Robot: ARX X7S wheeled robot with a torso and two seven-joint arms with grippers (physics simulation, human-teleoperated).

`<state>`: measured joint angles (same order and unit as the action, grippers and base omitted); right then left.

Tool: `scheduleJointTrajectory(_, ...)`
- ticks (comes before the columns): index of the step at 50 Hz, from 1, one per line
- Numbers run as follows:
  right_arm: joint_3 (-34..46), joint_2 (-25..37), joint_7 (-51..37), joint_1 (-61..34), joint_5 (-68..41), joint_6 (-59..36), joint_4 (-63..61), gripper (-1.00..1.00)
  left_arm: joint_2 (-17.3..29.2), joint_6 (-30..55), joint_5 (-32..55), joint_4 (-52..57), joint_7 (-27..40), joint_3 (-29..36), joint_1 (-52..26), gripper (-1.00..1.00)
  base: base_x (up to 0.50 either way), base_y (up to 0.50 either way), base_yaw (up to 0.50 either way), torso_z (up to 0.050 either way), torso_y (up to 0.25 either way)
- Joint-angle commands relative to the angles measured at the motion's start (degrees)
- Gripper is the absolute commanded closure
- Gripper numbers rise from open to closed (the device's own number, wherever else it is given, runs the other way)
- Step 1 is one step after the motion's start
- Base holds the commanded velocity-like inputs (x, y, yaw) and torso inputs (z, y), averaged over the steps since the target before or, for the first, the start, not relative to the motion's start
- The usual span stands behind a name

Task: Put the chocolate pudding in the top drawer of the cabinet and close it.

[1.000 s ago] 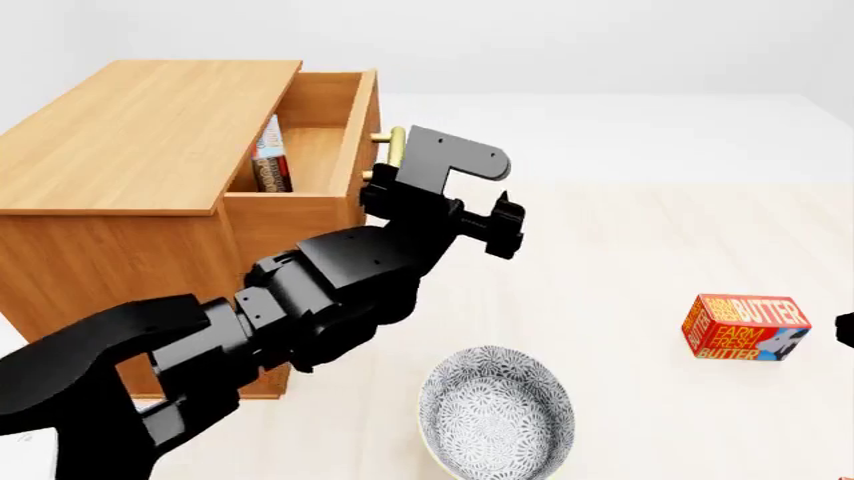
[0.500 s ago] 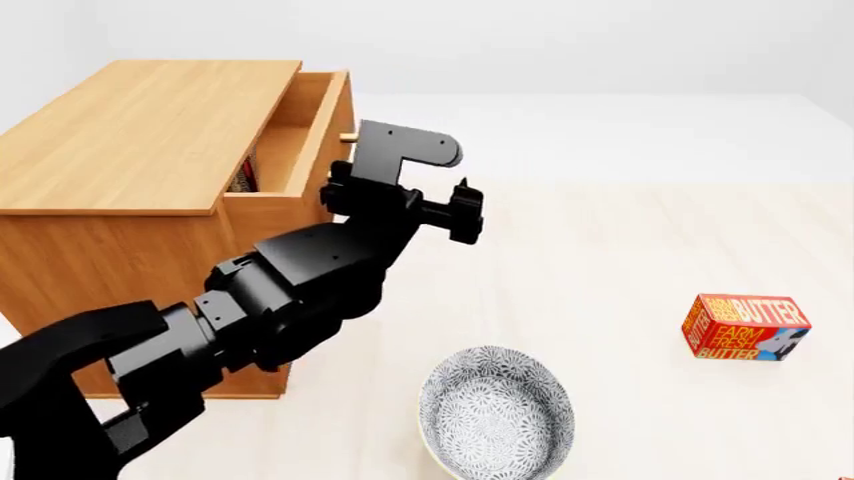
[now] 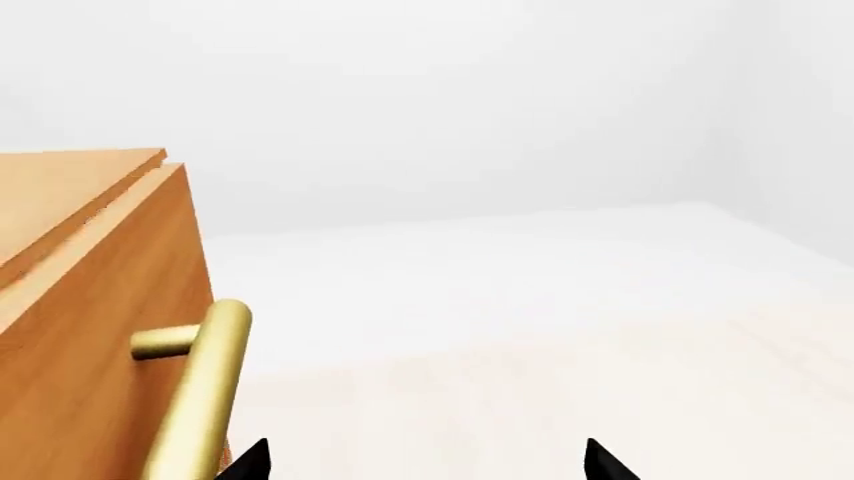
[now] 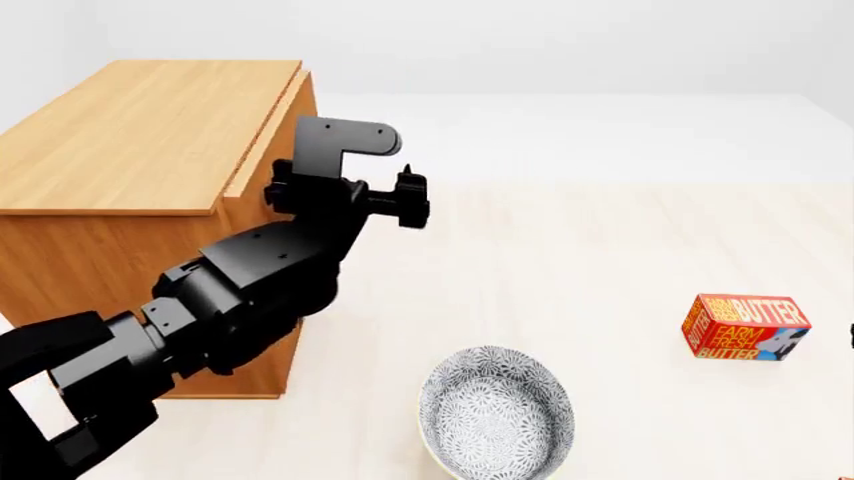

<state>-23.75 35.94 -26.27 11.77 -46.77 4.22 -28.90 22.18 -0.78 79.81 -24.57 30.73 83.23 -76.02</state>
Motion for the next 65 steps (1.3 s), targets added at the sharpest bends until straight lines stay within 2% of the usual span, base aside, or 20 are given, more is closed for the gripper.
scheduleJointTrajectory(1, 0.42, -0.20, 0.16, -0.24, 0.48, 0.01, 0.19, -1.00, 3.94, -1.07, -1.14, 1.95, 3.03, -0.77, 0.34, -1.00, 0.00, 0.00, 0.00, 0.000, 0.000)
scheduleJointTrajectory(19, 3.06, -0.21, -0.73, -2.71, 1.98, -1.25, 0.22, -1.00, 11.53, -2.45, -2.06, 11.77, 7.43, -1.44, 1.50, -1.00, 0.00, 0.00, 0.00, 0.000, 0.002)
scheduleJointTrajectory(29, 4.75, -0.68, -1.48, -4.51, 3.11, -1.79, 0.53, -1.00, 12.73, -3.14, -1.70, 16.08, 5.14, -1.80, 1.89, -1.00, 0.00, 0.00, 0.00, 0.000, 0.003)
scheduleJointTrajectory(39, 1.69, -0.21, 0.24, -1.30, 1.13, -0.72, 0.21, -1.00, 15.42, -4.10, -2.12, 26.64, 0.97, -1.91, 1.75, -1.00, 0.00, 0.00, 0.00, 0.000, 0.000)
scheduleJointTrajectory(49, -0.37, 0.05, 1.51, 0.88, -0.22, -0.08, -0.03, -1.00, 20.23, -5.01, -1.75, 41.58, -2.01, -2.28, 1.42, -1.00, 0.00, 0.00, 0.00, 0.000, 0.000)
scheduleJointTrajectory(56, -0.38, 0.07, 1.54, 0.88, -0.22, -0.17, -0.11, -1.00, 22.67, -6.21, -2.19, 46.51, -1.57, -2.93, 1.87, -1.00, 0.00, 0.00, 0.00, 0.000, 0.000)
scheduleJointTrajectory(65, 2.78, -0.11, 0.34, -1.94, 1.71, -1.35, -0.32, -1.00, 28.10, -9.12, -5.68, 55.05, 0.56, -3.72, 3.77, -1.00, 0.00, 0.00, 0.00, 0.000, 0.000)
